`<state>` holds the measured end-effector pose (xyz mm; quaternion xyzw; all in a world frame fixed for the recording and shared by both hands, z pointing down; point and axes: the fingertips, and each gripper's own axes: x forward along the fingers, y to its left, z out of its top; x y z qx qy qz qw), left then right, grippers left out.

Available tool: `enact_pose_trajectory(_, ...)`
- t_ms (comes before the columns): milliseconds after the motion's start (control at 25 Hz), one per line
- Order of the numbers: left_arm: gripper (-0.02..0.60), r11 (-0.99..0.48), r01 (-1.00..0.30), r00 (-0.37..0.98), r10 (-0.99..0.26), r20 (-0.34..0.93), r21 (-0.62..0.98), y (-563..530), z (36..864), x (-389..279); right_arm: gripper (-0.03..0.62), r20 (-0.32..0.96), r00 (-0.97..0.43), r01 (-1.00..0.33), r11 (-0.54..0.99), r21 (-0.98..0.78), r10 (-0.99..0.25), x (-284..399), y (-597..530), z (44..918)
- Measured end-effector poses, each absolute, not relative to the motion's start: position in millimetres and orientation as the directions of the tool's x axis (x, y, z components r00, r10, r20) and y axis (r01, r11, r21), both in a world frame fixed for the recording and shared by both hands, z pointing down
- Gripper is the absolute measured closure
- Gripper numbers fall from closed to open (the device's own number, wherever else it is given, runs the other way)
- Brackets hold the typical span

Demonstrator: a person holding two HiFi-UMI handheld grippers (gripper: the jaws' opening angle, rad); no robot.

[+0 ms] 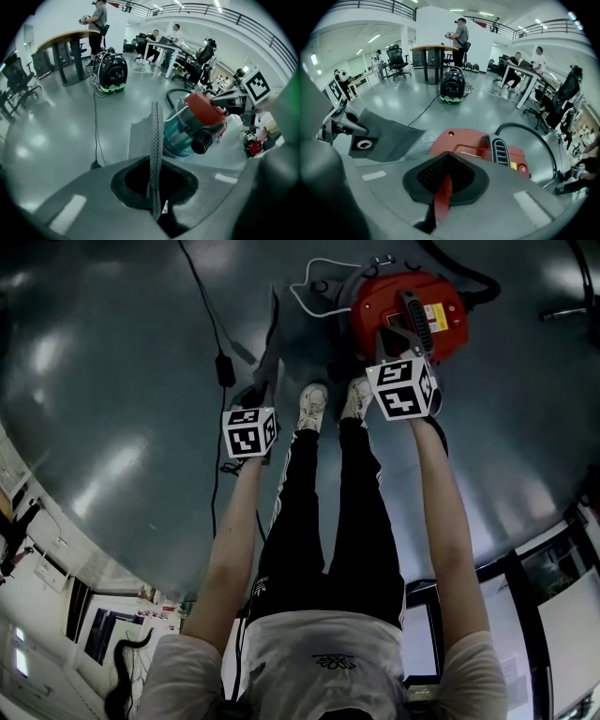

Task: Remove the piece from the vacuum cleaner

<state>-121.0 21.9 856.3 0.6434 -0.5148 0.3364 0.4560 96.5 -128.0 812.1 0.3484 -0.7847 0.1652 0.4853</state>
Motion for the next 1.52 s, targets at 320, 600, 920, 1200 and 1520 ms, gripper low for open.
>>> enact_pose_trajectory(320,0.561,0.080,-0.957,0.207,-0.479,0.853,0.277,0,799,-138,0.571,0.914,-0.266,-0.795,0.606,-0.029,-0.306,98,-123,804)
enact_pose_trajectory(600,0.561,-0.116,-0.907,0.366,-0.695,0.619,0.405,-71,650,-127,0.571,0.734,-0.451,-0.842,0.516,-0.161,-0.507,59,-161,635)
enact_pose_trajectory(920,0.561,-0.217,-0.898,0.341,-0.894,0.292,0.382,-127,424,-132,0.569,0.435,-0.553,-0.832,0.490,-0.258,-0.710,53,-171,401)
enact_pose_trajectory(1200,0.561,-0.329,-0.900,0.326,-0.943,-0.058,0.285,-158,209,-149,0.569,0.148,-0.551,-0.834,0.536,-0.127,-0.822,65,-180,217)
enact_pose_trajectory(1520,0.561,-0.306,-0.937,0.284,-0.949,-0.140,0.171,-157,139,-137,0.569,-0.054,-0.450,-0.886,0.453,-0.101,-0.892,108,-162,147)
